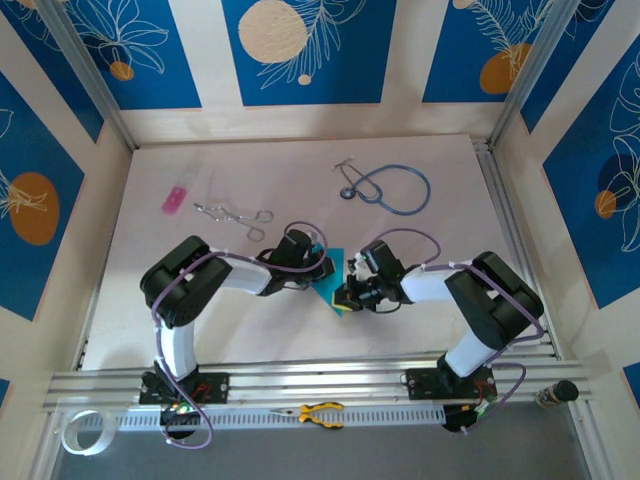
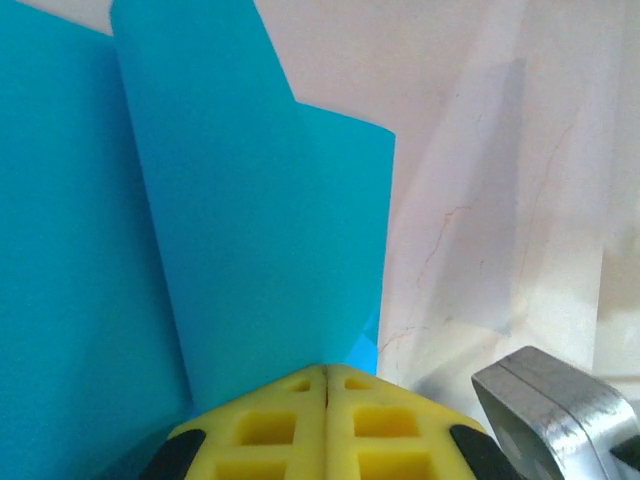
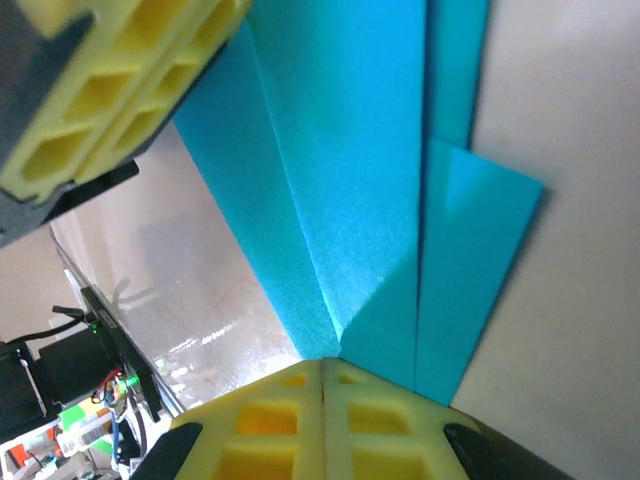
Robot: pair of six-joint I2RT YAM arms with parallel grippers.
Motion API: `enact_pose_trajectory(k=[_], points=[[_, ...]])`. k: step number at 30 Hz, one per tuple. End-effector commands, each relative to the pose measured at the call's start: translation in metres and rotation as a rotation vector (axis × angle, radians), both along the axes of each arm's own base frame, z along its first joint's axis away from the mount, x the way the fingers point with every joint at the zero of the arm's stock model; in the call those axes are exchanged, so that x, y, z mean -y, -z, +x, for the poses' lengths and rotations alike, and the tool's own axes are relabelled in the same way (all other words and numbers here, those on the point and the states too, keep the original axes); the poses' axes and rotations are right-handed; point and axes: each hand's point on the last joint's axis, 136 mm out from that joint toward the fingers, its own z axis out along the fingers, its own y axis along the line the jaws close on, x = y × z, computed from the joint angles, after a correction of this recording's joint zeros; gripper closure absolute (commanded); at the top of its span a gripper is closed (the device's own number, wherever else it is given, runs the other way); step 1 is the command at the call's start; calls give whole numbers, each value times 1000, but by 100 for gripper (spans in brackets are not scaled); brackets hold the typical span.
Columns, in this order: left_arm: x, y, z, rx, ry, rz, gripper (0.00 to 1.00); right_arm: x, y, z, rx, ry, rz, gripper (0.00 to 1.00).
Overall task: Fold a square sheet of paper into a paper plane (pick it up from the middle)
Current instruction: Fourth fold the wing at the center of the table.
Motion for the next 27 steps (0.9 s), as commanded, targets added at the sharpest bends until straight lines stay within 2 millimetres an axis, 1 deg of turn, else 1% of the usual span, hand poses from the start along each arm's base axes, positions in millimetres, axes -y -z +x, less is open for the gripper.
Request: enact_pose_trajectory(k=[1,4,11,16,21,27], points=[[-39,49,-17,-118,-64,163,96,26,27,-46,-142,-33,-134,95],[-40,51,-17,-125,-68,165,96,29,29,-51,-143,-31,-133,95],[-41,51,-17,-128,-73,169,96,28,27,-59,-140,-34,-87,95],[-41,51,-17,-126,-75,168,96,28,21,-58,-105,-38,-71,95],[-39,50,-16,-124,-71,162,96,21,-2,-47,-17,-38,-19,95],[-39,48,-17,-119,-67,158,96,14,-38,-25,101,-9,43,94]])
